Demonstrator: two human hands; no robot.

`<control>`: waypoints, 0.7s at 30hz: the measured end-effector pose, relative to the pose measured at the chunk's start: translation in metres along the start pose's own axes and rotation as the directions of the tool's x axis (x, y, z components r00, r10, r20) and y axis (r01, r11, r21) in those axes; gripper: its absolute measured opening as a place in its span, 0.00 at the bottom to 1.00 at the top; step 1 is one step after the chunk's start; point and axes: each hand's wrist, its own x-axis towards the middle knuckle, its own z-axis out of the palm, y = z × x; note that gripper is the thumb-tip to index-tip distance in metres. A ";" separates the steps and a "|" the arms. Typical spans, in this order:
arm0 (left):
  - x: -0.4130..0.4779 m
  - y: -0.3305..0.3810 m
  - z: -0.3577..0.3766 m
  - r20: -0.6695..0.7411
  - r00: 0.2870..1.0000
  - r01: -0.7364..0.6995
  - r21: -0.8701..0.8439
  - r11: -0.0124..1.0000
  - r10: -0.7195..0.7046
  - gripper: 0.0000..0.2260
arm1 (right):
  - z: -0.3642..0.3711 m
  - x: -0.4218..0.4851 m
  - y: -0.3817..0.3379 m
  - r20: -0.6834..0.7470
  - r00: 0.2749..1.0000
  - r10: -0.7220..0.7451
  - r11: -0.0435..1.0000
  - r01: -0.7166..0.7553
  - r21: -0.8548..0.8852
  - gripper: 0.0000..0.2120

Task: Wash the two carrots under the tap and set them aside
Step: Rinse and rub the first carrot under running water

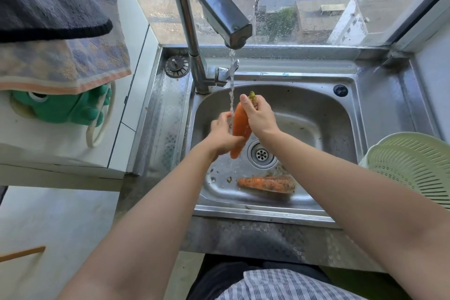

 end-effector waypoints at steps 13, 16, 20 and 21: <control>0.000 -0.018 -0.008 -0.040 0.987 -0.156 -0.011 0.988 0.156 0.24 | -0.018 0.000 -0.005 0.559 0.826 0.072 0.894 -0.302 0.332 0.13; -0.001 -0.016 -0.006 -0.047 0.987 -0.156 -0.055 0.986 0.154 0.24 | -0.014 -0.002 -0.004 0.513 0.854 0.086 0.900 -0.287 0.327 0.13; 0.002 -0.015 -0.003 -0.177 0.977 -0.125 -0.016 0.992 0.120 0.24 | -0.013 -0.002 -0.003 0.481 0.871 0.103 0.885 -0.300 0.355 0.14; 0.002 -0.015 -0.003 -0.189 0.975 -0.115 0.011 0.993 0.115 0.24 | -0.015 -0.001 -0.002 0.499 0.860 0.101 0.882 -0.309 0.355 0.14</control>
